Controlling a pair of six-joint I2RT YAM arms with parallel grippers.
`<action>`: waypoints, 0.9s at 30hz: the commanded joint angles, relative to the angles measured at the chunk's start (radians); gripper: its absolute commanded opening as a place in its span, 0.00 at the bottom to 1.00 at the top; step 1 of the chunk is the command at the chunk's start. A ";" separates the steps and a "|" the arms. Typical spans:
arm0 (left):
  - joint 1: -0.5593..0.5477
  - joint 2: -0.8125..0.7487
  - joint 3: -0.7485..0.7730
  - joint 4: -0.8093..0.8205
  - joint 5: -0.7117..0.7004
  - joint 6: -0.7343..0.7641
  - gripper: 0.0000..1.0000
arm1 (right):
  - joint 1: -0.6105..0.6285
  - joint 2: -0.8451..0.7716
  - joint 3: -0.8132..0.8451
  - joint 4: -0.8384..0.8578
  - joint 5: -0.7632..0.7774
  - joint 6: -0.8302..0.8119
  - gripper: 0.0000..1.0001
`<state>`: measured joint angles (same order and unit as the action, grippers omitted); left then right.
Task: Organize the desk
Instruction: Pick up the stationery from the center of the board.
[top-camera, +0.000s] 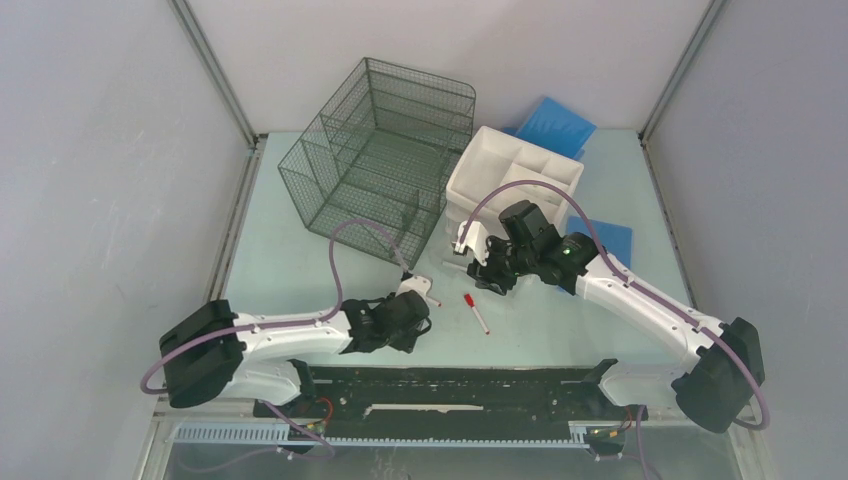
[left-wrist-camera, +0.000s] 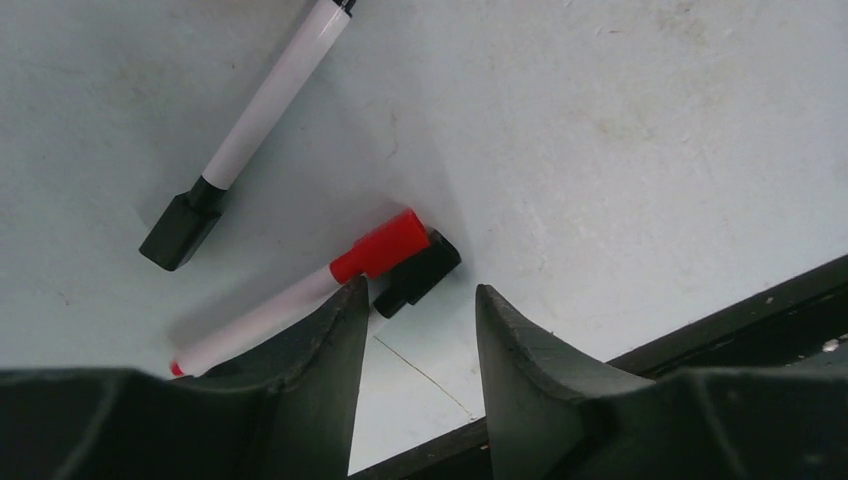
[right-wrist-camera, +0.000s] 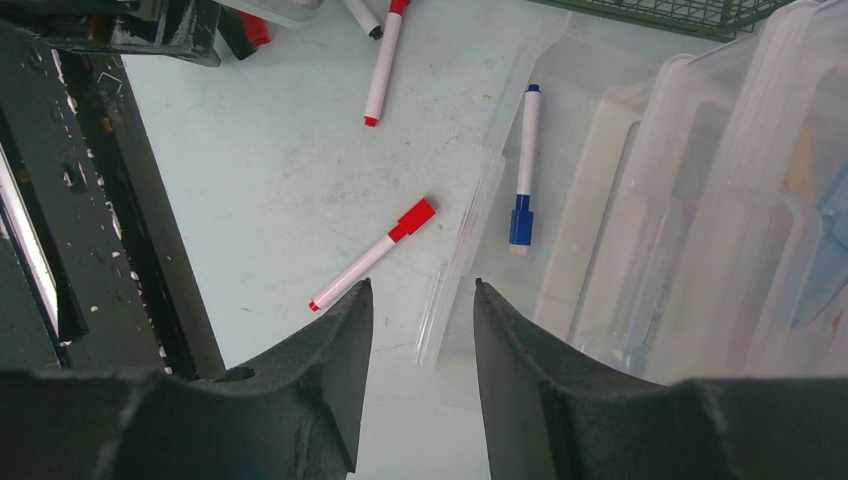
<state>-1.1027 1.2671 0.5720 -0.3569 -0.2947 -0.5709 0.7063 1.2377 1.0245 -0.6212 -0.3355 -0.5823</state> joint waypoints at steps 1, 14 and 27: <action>0.004 0.040 0.042 -0.035 -0.032 0.018 0.47 | -0.005 -0.018 0.038 -0.008 -0.014 -0.015 0.49; 0.002 0.075 0.061 -0.011 0.071 0.053 0.15 | -0.004 -0.018 0.038 -0.011 -0.018 -0.018 0.49; 0.001 -0.065 0.058 0.183 0.118 0.047 0.00 | -0.015 -0.045 0.063 -0.048 -0.124 -0.001 0.52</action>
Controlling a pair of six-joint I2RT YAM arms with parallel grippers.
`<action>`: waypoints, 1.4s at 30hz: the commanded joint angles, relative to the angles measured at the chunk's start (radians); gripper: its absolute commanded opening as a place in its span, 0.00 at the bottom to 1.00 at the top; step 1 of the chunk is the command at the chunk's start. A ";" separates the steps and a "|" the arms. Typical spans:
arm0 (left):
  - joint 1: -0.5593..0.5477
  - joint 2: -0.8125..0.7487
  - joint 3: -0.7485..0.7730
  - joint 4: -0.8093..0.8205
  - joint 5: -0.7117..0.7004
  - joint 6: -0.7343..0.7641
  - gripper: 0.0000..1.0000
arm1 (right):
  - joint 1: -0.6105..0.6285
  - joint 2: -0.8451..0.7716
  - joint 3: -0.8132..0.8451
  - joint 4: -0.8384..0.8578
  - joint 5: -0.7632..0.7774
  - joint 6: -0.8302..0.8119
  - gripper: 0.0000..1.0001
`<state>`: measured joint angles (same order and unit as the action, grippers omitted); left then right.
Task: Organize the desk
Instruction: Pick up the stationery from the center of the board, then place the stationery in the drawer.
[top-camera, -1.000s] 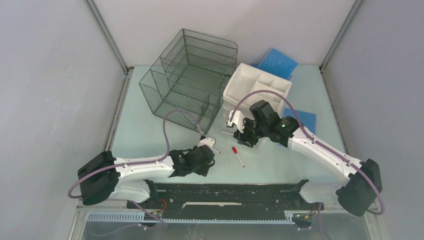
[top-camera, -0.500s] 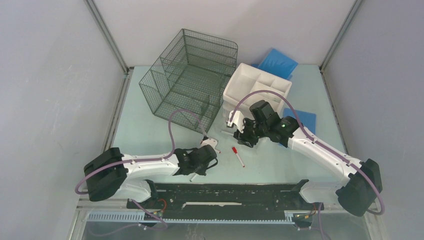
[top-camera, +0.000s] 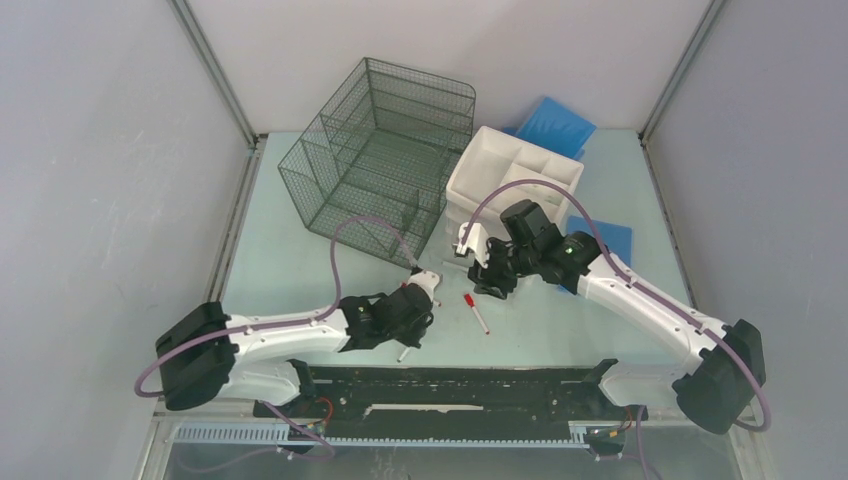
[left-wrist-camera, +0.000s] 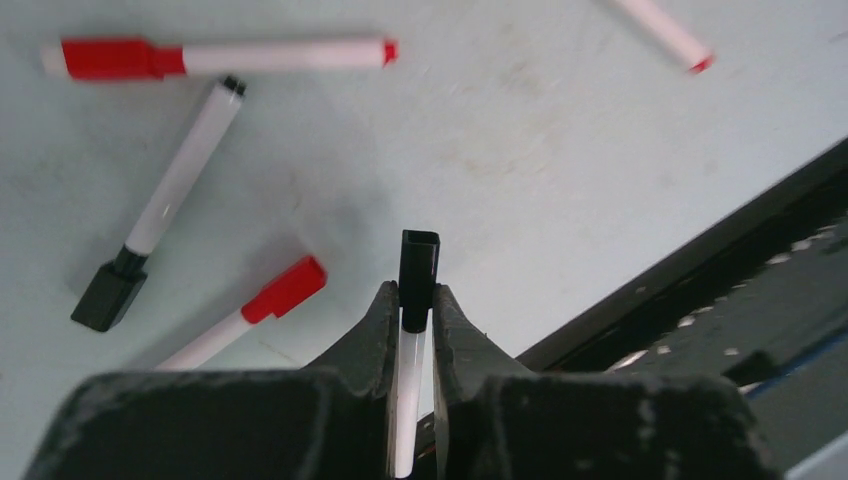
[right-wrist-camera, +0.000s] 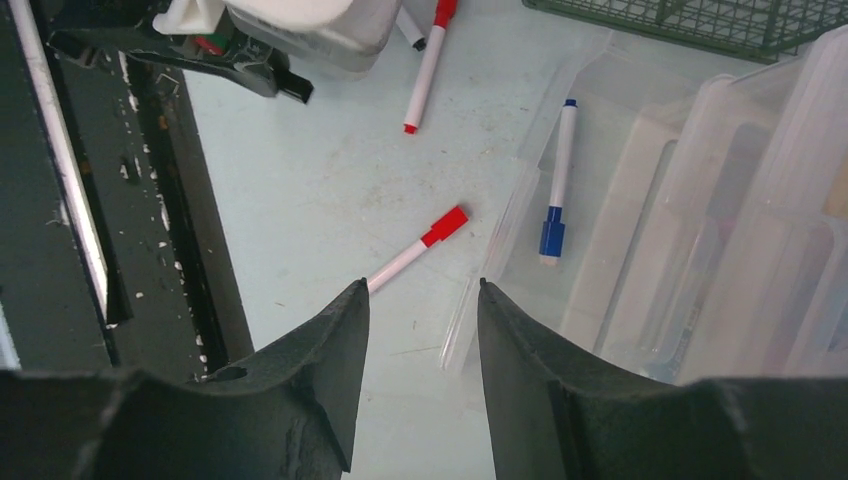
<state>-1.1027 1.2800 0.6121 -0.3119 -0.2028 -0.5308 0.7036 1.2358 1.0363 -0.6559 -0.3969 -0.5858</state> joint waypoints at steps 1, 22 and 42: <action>0.000 -0.093 0.013 0.170 0.028 0.004 0.00 | -0.015 -0.044 0.058 -0.021 -0.078 0.004 0.52; 0.000 -0.227 -0.091 1.030 -0.135 0.014 0.00 | -0.249 -0.168 0.078 -0.035 -0.654 0.173 0.81; -0.021 -0.083 -0.063 1.405 -0.167 -0.031 0.00 | -0.256 -0.190 -0.052 0.328 -0.585 0.605 0.74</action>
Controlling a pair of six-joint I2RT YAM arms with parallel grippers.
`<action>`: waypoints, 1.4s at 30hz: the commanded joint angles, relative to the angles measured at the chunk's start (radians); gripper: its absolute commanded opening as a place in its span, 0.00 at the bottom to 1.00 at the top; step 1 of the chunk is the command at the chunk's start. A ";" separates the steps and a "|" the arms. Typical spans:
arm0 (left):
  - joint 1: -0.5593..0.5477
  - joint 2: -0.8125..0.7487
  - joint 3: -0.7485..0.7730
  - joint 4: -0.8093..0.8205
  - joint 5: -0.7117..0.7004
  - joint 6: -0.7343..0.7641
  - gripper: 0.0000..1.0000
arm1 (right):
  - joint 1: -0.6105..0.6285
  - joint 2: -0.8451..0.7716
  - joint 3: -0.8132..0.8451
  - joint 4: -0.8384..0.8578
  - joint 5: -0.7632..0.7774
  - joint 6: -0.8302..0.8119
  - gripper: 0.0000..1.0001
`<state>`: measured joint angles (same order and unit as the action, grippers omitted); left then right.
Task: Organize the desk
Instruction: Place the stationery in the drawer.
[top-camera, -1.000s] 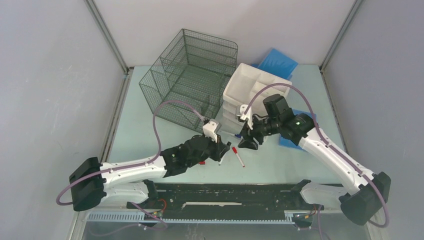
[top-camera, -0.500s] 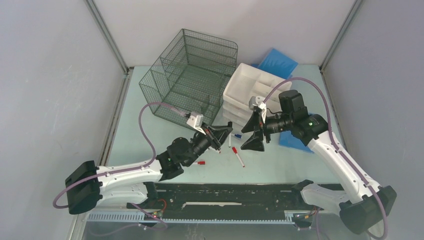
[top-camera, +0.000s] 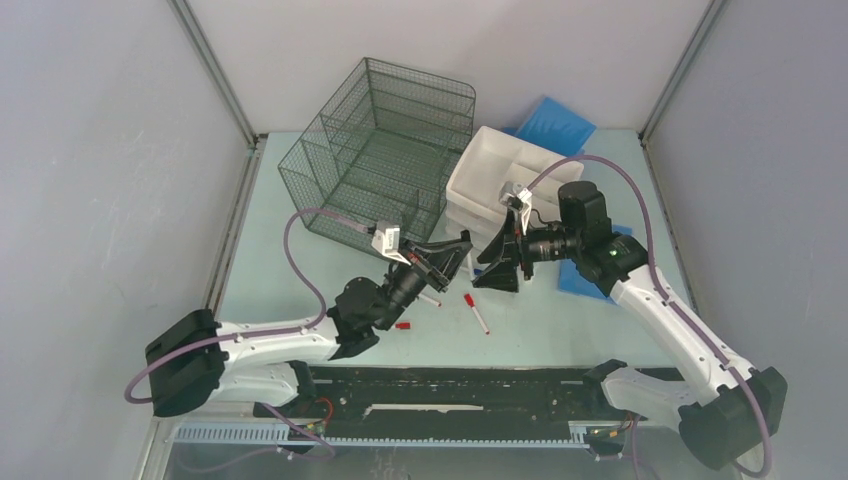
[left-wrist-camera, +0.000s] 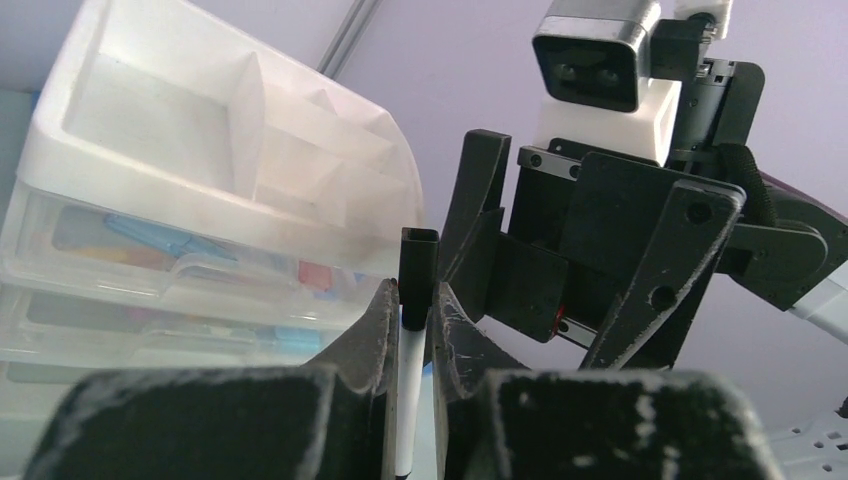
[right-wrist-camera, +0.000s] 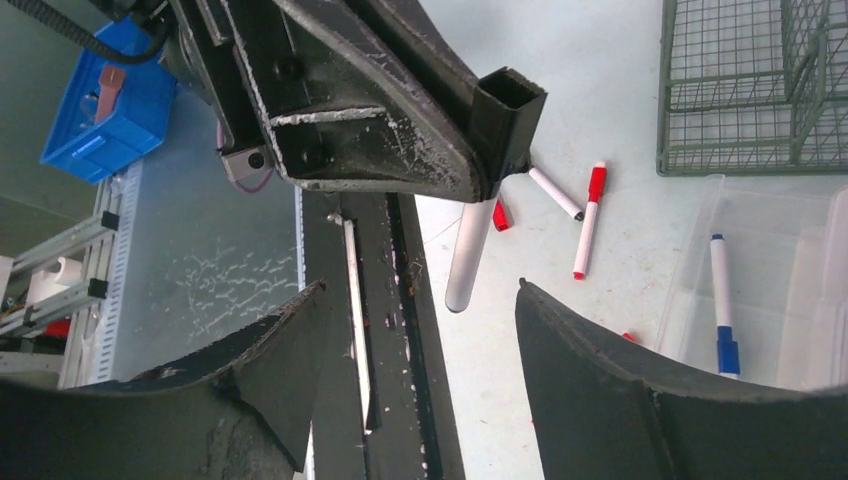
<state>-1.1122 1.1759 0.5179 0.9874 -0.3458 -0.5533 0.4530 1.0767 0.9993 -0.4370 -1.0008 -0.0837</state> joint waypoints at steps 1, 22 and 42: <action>-0.014 0.026 0.035 0.111 -0.024 -0.008 0.00 | -0.006 -0.031 -0.018 0.115 0.026 0.110 0.74; -0.027 0.070 0.052 0.149 0.013 0.005 0.27 | 0.003 -0.003 -0.027 0.127 0.075 0.096 0.00; 0.005 -0.446 -0.123 -0.553 -0.022 0.196 1.00 | 0.125 0.052 0.054 -0.176 0.486 -0.437 0.00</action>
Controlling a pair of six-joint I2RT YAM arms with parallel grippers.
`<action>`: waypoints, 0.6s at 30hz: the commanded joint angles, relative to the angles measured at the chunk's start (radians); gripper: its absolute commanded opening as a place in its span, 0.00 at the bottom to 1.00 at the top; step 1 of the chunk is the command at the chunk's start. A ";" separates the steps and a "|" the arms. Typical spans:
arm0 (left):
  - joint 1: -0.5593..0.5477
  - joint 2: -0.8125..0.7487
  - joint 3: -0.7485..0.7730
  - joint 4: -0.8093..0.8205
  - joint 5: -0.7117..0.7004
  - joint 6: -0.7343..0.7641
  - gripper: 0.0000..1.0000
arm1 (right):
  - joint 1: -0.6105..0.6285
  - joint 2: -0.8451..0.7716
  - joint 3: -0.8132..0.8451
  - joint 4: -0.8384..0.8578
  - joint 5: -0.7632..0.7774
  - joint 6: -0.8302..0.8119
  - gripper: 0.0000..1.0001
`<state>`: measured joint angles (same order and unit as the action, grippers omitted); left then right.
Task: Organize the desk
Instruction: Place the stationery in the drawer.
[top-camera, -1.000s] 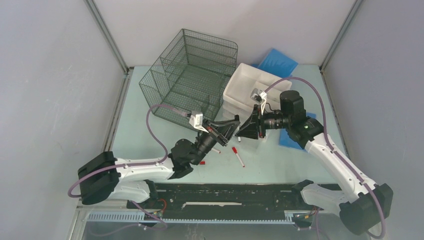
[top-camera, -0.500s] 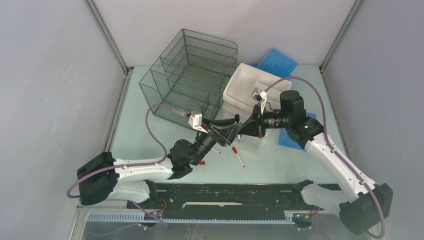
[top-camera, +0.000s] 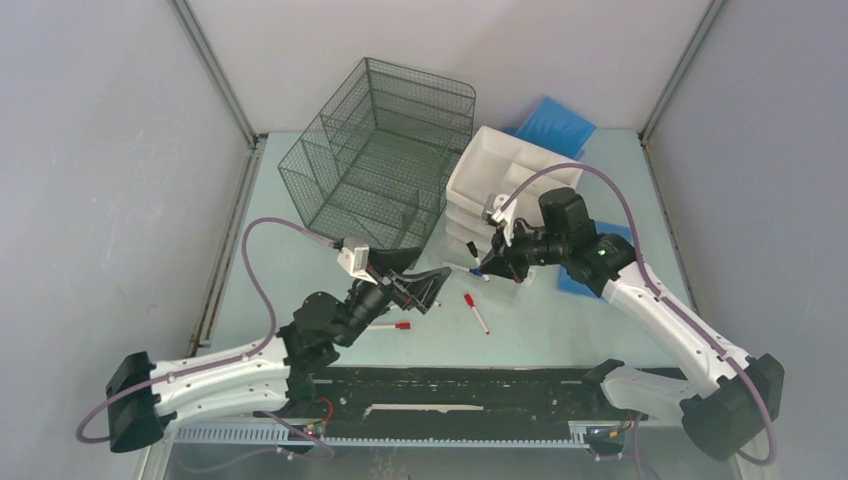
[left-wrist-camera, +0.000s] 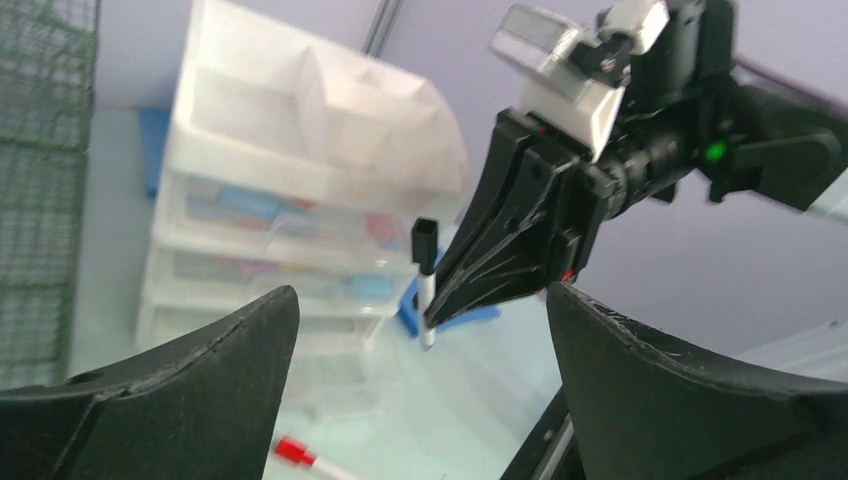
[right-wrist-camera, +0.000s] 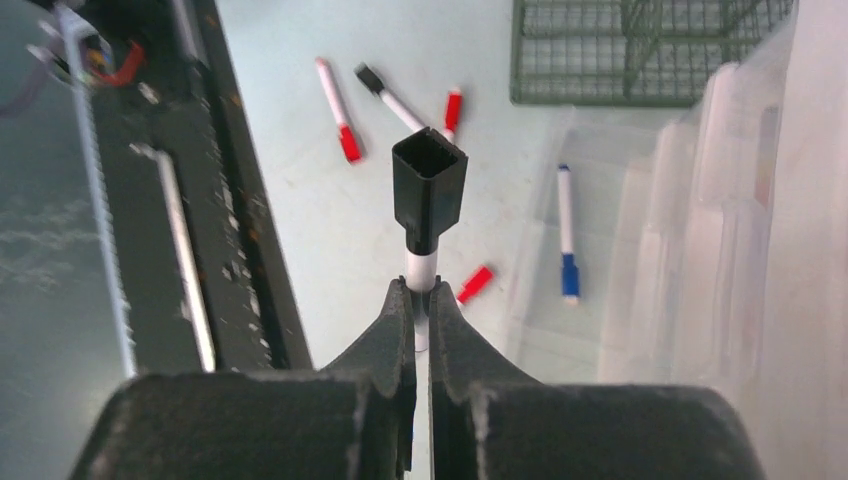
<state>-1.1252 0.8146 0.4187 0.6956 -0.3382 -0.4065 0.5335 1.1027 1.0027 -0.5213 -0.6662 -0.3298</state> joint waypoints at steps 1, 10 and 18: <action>0.021 -0.106 -0.029 -0.310 -0.032 0.044 1.00 | 0.054 0.035 0.054 -0.099 0.184 -0.202 0.00; 0.028 -0.189 -0.089 -0.617 -0.051 -0.056 1.00 | 0.128 0.117 0.066 -0.106 0.444 -0.247 0.00; 0.028 -0.144 -0.094 -0.764 -0.028 -0.128 1.00 | 0.173 0.174 0.065 -0.100 0.563 -0.259 0.00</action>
<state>-1.1027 0.6552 0.3080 0.0185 -0.3706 -0.4892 0.6765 1.2560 1.0245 -0.6254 -0.1997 -0.5632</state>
